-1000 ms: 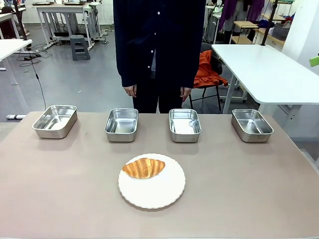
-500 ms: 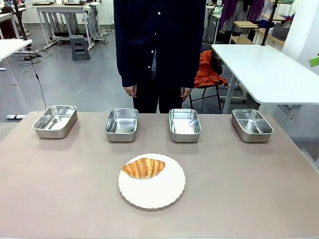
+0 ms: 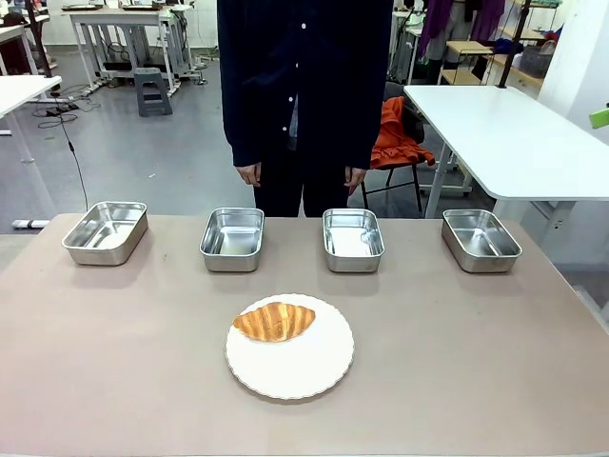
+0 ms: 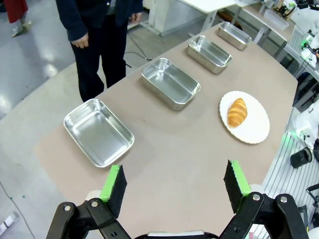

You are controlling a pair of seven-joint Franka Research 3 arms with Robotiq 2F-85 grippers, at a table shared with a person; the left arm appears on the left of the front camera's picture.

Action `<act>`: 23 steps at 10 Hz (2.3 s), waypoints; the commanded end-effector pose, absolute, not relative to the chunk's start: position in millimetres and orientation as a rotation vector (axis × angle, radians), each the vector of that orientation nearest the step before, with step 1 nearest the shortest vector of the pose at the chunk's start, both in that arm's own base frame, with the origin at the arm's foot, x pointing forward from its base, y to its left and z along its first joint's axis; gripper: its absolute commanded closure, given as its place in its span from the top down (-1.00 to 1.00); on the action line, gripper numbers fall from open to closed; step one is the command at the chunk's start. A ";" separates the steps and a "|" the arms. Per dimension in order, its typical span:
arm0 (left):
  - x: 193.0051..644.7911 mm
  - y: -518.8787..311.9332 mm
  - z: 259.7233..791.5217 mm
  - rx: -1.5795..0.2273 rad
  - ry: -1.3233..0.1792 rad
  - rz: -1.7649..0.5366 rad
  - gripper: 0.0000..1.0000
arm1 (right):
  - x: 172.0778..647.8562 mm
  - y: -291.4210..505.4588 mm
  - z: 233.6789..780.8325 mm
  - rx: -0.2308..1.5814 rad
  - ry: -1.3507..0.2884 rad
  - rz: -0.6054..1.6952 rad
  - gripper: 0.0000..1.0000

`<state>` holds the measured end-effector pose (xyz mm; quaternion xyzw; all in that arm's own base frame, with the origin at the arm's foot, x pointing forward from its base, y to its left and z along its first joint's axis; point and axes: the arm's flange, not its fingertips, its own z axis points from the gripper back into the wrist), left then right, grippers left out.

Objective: Place the bread in the container.
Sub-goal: Place the Butter Roll into the Airtight Container indicated by the human.

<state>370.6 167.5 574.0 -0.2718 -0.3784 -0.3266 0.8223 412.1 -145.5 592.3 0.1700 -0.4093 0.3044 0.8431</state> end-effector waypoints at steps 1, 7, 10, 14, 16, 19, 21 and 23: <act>369.3 168.8 574.4 -0.578 -0.813 -0.710 1.00 | 412.4 -145.9 592.6 0.362 -0.869 0.648 1.00; 369.3 168.8 574.4 -0.578 -0.813 -0.710 1.00 | 412.4 -145.9 592.6 0.362 -0.869 0.648 1.00; 369.3 168.8 574.4 -0.578 -0.813 -0.710 1.00 | 412.4 -145.9 592.6 0.362 -0.869 0.648 1.00; 369.3 168.8 574.4 -0.578 -0.813 -0.710 1.00 | 412.4 -145.9 592.6 0.362 -0.869 0.648 1.00; 369.3 168.8 574.4 -0.578 -0.813 -0.710 1.00 | 412.4 -145.9 592.6 0.362 -0.869 0.648 1.00; 369.3 168.8 574.4 -0.578 -0.813 -0.710 1.00 | 412.4 -145.9 592.6 0.362 -0.869 0.648 1.00; 369.3 168.8 574.4 -0.578 -0.813 -0.710 1.00 | 412.4 -145.9 592.6 0.362 -0.869 0.648 1.00; 369.3 168.8 574.4 -0.578 -0.813 -0.710 1.00 | 412.4 -145.9 592.6 0.362 -0.869 0.648 1.00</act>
